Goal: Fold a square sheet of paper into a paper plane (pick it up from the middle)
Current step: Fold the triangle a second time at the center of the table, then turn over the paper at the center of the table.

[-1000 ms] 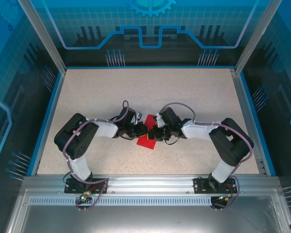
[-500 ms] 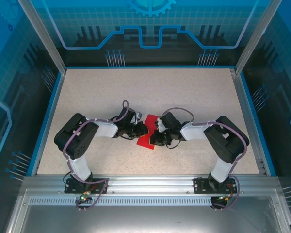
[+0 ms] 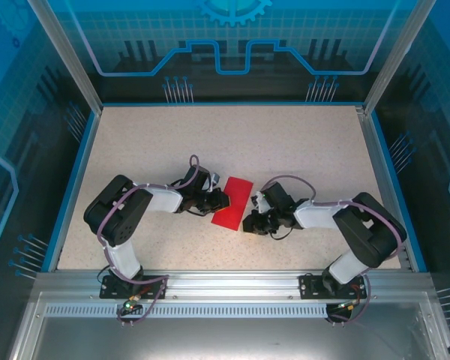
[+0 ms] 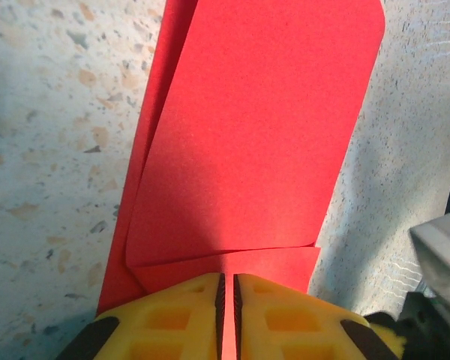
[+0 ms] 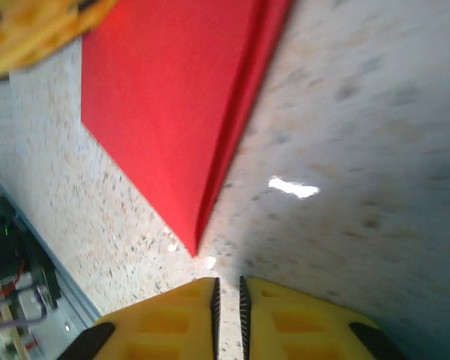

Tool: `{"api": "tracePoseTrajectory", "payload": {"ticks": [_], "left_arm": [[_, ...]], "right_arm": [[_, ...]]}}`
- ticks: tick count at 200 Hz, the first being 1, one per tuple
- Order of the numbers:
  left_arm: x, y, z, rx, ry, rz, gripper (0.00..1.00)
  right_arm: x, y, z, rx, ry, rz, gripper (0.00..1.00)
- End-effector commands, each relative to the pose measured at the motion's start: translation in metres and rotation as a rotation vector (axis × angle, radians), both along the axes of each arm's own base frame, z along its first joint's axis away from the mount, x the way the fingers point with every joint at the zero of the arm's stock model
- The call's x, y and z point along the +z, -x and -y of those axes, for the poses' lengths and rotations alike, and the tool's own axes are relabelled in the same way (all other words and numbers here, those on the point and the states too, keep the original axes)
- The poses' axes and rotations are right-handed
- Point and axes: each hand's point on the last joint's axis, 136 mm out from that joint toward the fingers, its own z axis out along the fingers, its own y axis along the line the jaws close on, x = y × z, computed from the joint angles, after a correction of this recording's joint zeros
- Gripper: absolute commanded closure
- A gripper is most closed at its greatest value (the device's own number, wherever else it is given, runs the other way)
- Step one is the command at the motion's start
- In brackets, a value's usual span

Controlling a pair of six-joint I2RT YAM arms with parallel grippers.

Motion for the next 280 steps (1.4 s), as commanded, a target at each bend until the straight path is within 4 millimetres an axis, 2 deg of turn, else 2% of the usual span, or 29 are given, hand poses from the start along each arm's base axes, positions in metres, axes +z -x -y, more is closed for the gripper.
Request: {"api": "tracePoseTrajectory", "payload": {"ticks": [1, 35, 94, 203, 241, 280], "left_arm": [[-0.018, 0.012, -0.008, 0.010, -0.056, -0.061, 0.83], [-0.011, 0.010, -0.001, 0.003, -0.036, -0.052, 0.82], [-0.004, 0.010, 0.000, 0.006, -0.034, -0.046, 0.82], [0.000, 0.011, 0.002, 0.003, -0.030, -0.044, 0.82], [0.010, 0.009, 0.002, 0.011, -0.018, -0.027, 0.81], [0.020, 0.008, 0.003, 0.018, -0.004, -0.008, 0.79]], "right_arm": [[0.008, -0.021, 0.014, -0.086, 0.024, 0.044, 0.77], [0.013, -0.046, 0.010, -0.137, -0.001, 0.042, 0.76], [0.003, -0.064, -0.005, -0.160, -0.035, 0.004, 0.72], [0.010, -0.070, -0.014, -0.153, -0.084, 0.009, 0.74], [0.010, -0.070, -0.014, -0.148, -0.088, 0.016, 0.74], [0.010, -0.068, -0.019, -0.123, -0.117, 0.023, 0.79]]}}
